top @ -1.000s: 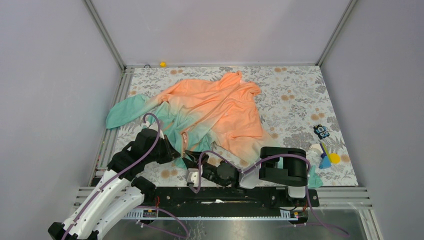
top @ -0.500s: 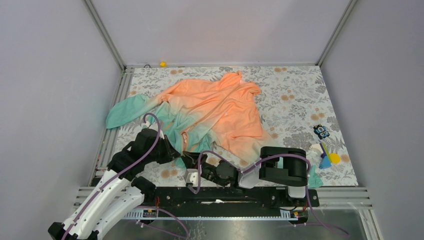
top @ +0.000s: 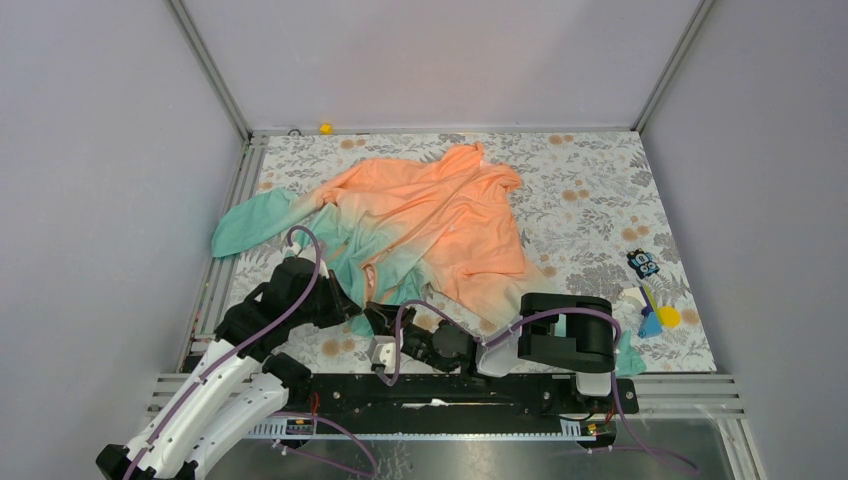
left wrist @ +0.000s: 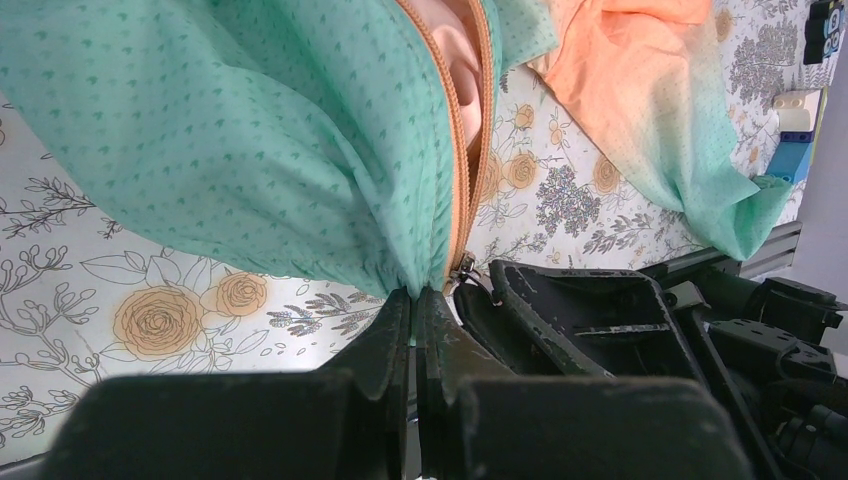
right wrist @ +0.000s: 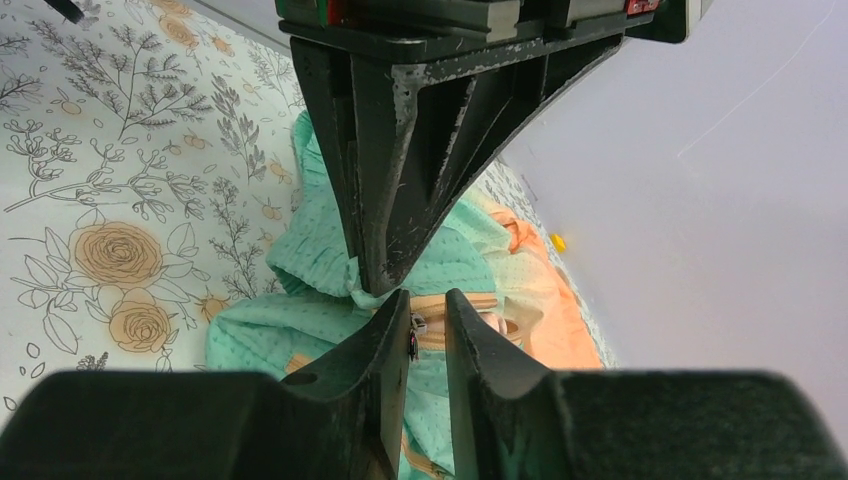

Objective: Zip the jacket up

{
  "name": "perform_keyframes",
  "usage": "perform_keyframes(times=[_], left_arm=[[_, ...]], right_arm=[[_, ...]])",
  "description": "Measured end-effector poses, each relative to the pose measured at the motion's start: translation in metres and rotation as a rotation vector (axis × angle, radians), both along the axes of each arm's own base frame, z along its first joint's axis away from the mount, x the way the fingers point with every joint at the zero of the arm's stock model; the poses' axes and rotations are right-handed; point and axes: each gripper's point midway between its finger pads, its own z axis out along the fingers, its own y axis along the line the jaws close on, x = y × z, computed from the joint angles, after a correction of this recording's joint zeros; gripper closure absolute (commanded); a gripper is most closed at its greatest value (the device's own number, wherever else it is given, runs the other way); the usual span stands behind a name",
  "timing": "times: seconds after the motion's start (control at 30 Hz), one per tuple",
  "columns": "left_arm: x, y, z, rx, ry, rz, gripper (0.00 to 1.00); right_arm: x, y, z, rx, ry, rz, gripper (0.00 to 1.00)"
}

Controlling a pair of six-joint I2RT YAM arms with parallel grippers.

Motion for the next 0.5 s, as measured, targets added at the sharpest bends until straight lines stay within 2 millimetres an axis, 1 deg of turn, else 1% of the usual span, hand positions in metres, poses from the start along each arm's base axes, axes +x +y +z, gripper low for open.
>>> perform_keyframes(times=[0.37,0.43,0.5], left_arm=[[-0.0002,-0.0003,0.0001,-0.001,0.0,-0.002,1.0],[-0.0003,-0.0003,0.0001,-0.001,0.0,-0.002,1.0],[-0.0003,-0.0003,0.0001,-0.001,0.0,-0.002,1.0]], right_arm=[[0.0001,0.0001,-0.0037,-0.003,0.011,-0.001,0.74],[0.0,0.0002,-0.0038,-0.001,0.015,-0.001,0.75],[-0.0001,0.0002,-0.0038,0.0,0.016,-0.001,0.78]])
